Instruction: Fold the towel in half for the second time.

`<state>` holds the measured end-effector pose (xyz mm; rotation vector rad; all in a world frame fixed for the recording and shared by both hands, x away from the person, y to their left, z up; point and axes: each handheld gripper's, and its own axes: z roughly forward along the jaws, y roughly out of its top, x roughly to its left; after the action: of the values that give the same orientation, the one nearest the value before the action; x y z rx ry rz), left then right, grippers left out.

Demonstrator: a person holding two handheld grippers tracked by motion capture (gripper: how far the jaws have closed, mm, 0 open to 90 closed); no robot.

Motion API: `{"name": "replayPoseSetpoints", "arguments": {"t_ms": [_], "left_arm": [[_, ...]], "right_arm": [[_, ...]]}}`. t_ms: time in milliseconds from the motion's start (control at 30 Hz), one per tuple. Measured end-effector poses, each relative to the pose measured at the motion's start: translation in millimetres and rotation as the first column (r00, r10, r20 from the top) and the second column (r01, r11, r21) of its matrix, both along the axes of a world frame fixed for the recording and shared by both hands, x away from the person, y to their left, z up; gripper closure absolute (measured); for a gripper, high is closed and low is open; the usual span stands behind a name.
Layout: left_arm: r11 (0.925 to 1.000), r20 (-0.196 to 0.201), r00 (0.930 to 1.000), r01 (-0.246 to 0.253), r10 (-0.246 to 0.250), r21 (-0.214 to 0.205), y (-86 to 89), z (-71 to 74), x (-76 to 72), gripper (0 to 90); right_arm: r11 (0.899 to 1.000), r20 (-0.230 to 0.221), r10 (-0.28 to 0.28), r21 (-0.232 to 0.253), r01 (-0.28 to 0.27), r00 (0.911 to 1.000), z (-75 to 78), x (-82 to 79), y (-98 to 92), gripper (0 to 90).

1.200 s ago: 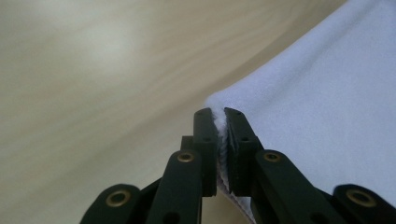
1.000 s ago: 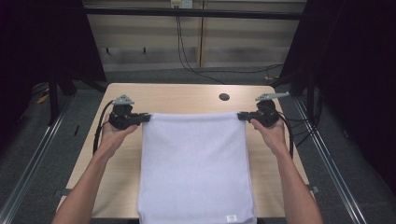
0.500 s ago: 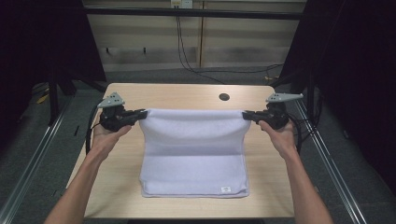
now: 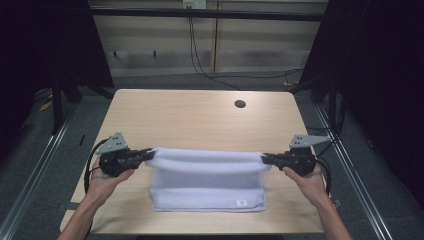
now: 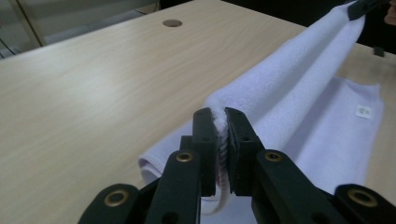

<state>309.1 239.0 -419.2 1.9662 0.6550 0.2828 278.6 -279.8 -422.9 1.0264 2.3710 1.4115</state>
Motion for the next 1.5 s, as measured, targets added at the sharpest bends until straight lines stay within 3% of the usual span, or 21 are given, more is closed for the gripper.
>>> {"name": "replayPoseSetpoints", "arguments": {"t_ms": [100,333,400,500,533,567,633,767,833,900,933,1100,1167,1233,1267,1333,1367,1400,1433,1467,1500], "left_arm": [[0.9999,-0.012,0.9999,0.004,-0.003,0.016,2.2,-8.7,-10.8,83.9],[0.9983,-0.070,0.9969,0.040,-0.037,0.042,0.8,-29.9,-31.1,82.8],[0.9943,-0.095,0.9939,0.065,-0.057,0.084,-0.5,-39.8,-36.8,82.4],[0.9906,-0.140,0.9862,0.101,-0.088,0.092,-2.1,-50.1,-46.1,80.7],[0.9884,-0.143,0.9847,0.115,-0.100,0.099,-2.5,-50.7,-49.5,78.3],[0.9874,-0.147,0.9833,0.123,-0.108,0.099,-2.6,-50.7,-51.6,77.4],[0.9864,-0.149,0.9818,0.133,-0.117,0.097,-2.2,-49.1,-57.7,75.7],[0.9801,-0.184,0.9742,0.155,-0.131,0.124,0.8,-51.9,-67.0,70.2],[0.9798,-0.236,0.9634,0.159,-0.127,0.121,-1.9,-57.9,-72.1,65.4],[0.9695,-0.221,0.9677,0.163,-0.121,0.183,-6.6,-60.4,-78.1,62.3],[0.9717,-0.220,0.9675,0.164,-0.125,0.170,-6.5,-59.3,-78.7,61.0],[0.9907,-0.190,0.9771,0.112,-0.096,0.077,1.2,-42.6,-66.4,48.8],[0.9947,-0.164,0.9853,0.061,-0.047,0.083,2.3,-37.7,-56.4,46.7],[0.9978,-0.170,0.9854,0.016,-0.005,0.065,5.1,-36.8,-45.2,41.7],[0.9983,-0.174,0.9843,-0.021,0.030,0.054,7.8,-37.5,-38.6,40.8],[0.9890,-0.168,0.9758,-0.129,0.140,0.071,15.0,-41.0,-26.6,35.3],[0.9859,-0.183,0.9687,-0.164,0.167,0.034,21.1,-43.4,-23.6,32.7],[0.9812,-0.197,0.9616,-0.193,0.192,0.014,24.9,-45.5,-22.7,32.2],[0.9783,-0.193,0.9592,-0.206,0.206,0.021,28.8,-47.6,-22.7,31.4],[0.9761,-0.188,0.9580,-0.216,0.217,0.025,33.4,-50.7,-23.7,30.5],[0.9701,-0.202,0.9494,-0.242,0.240,0.017,36.5,-53.6,-24.5,30.8]], "right_arm": [[1.000,-0.019,0.017,0.022,-0.017,0.9997,-9.3,-10.4,-0.4,85.4],[0.998,-0.073,0.050,-0.026,-0.052,0.9961,-24.5,-27.2,2.1,83.9],[0.997,-0.103,0.064,-0.033,-0.067,0.9926,-32.7,-32.7,1.7,82.6],[0.992,-0.160,0.110,-0.050,-0.119,0.9810,-45.0,-40.4,2.6,80.1],[0.986,-0.196,0.138,-0.061,-0.152,0.9708,-48.4,-43.4,3.1,78.3],[0.984,-0.204,0.146,-0.071,-0.164,0.9681,-50.3,-46.4,3.1,77.8],[0.983,-0.223,0.153,-0.064,-0.171,0.9628,-52.7,-51.1,0.9,75.2],[0.984,-0.231,0.149,-0.060,-0.166,0.9616,-57.6,-62.4,-1.8,72.7],[0.985,-0.245,0.142,-0.064,-0.162,0.9590,-61.1,-68.5,-0.2,71.9],[0.986,-0.241,0.127,-0.080,-0.150,0.9621,-60.7,-74.5,1.9,67.5],[0.987,-0.241,0.123,-0.075,-0.145,0.9627,-59.3,-75.5,1.8,66.4],[0.998,-0.170,0.047,-0.038,-0.054,0.9844,-47.0,-75.7,-2.8,57.8],[1.000,-0.136,-0.014,-0.018,0.012,0.9906,-40.6,-71.3,-5.6,56.1],[0.998,-0.101,-0.064,0.009,0.065,0.9928,-35.6,-66.9,-8.3,56.5],[0.996,-0.079,-0.091,0.009,0.092,0.9927,-33.9,-65.9,-9.0,58.3],[0.990,-0.020,-0.142,0.018,0.142,0.9896,-31.8,-62.2,-12.9,57.7],[0.983,-0.002,-0.183,0.009,0.183,0.9831,-32.6,-60.5,-15.5,54.2],[0.978,0.002,-0.210,0.009,0.210,0.9776,-34.6,-58.3,-19.9,53.6],[0.974,-0.003,-0.225,0.009,0.225,0.9742,-37.0,-56.3,-23.8,52.8],[0.965,-0.004,-0.263,0.001,0.263,0.9648,-40.6,-55.0,-29.3,50.5],[0.957,-0.013,-0.292,0.006,0.292,0.9565,-45.3,-53.7,-36.0,49.1]]}}
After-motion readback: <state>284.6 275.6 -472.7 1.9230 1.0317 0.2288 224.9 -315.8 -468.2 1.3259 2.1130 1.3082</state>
